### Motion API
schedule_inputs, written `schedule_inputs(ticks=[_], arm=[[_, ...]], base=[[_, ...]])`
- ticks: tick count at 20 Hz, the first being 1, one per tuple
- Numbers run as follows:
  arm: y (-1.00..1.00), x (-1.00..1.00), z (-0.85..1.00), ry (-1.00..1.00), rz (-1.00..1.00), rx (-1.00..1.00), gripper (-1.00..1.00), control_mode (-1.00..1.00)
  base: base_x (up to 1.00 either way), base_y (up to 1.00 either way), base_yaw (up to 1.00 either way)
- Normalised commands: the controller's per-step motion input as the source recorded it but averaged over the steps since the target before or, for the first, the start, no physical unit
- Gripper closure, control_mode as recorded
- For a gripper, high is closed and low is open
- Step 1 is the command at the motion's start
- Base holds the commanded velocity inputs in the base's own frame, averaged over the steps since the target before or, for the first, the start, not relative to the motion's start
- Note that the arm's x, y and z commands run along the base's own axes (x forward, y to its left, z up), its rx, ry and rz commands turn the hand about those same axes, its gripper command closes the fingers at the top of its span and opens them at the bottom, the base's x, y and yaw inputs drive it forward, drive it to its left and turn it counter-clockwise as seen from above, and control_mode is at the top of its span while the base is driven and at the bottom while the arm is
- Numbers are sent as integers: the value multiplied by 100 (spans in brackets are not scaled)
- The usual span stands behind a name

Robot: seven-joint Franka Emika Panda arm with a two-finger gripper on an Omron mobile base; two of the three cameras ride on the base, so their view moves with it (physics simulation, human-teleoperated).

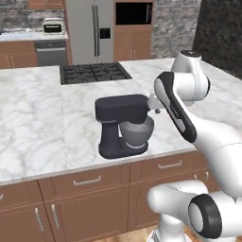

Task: Navigate to the stand mixer.

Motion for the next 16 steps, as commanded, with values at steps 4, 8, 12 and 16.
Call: schedule_inputs(ticks=[4, 8, 12, 16], arm=[[0, 0, 0, 0, 0, 0, -100, 100], [0, 0, 0, 0, 0, 0, -100, 100], [0, 0, 0, 0, 0, 0, -100, 100], [0, 0, 0, 0, 0, 0, -100, 100]], base=[[52, -1, 24], [35, -9, 22], [26, -12, 20], [40, -9, 18]])
